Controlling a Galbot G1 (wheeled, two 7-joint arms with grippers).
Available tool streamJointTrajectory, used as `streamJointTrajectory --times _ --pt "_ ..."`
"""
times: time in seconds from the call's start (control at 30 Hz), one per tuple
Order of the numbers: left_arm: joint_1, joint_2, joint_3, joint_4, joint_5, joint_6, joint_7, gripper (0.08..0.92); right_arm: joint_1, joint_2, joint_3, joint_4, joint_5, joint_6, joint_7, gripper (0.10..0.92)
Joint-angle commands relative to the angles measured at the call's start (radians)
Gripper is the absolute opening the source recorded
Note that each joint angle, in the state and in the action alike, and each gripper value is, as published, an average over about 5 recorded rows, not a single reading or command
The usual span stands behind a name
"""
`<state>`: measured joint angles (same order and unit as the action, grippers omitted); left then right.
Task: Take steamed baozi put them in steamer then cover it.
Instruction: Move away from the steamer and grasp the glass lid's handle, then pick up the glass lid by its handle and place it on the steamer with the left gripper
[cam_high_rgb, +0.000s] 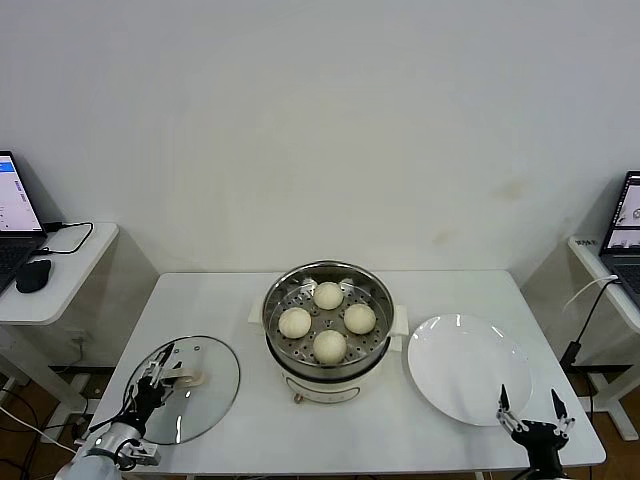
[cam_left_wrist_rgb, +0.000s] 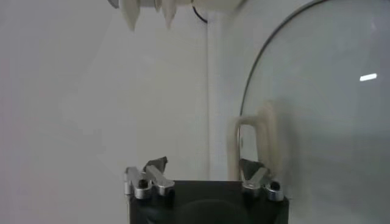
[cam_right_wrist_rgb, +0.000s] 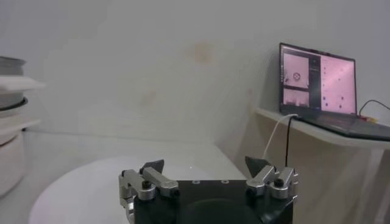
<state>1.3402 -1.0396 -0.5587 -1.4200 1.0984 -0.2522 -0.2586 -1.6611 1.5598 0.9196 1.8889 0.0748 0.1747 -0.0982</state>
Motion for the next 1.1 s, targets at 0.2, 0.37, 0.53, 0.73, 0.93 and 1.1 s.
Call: streamJointTrajectory --times 0.2,0.37,0.53,0.73,0.93,1.1 --pt "-0.023 -0.004 0.010 0.038 -0.025 -0.008 -0.057 0.441 -0.003 0.003 -0.002 0.006 -0.005 0.003 -0.001 0.823" --pt "0.000 0.001 -0.009 0.000 -0.041 -0.023 -0.099 0.294 -0.006 0.004 -0.008 0.014 -0.008 0.004 -0.003 0.823" --pt "0.044 0.019 -0.049 -0.090 -0.069 -0.026 -0.105 0.166 -0.009 0.004 -0.013 0.019 -0.011 0.006 -0.008 0.823" --pt "0.088 0.084 -0.120 -0.213 -0.136 -0.008 -0.040 0.145 -0.015 0.002 -0.019 0.027 -0.012 0.007 -0.013 0.823" --pt "0.072 0.191 -0.169 -0.325 -0.248 0.053 0.091 0.145 -0.018 0.001 -0.024 0.031 -0.014 0.009 -0.017 0.823" --pt "0.035 0.262 -0.156 -0.440 -0.307 0.143 0.205 0.145 -0.024 0.004 -0.034 0.034 -0.024 0.013 -0.020 0.823"
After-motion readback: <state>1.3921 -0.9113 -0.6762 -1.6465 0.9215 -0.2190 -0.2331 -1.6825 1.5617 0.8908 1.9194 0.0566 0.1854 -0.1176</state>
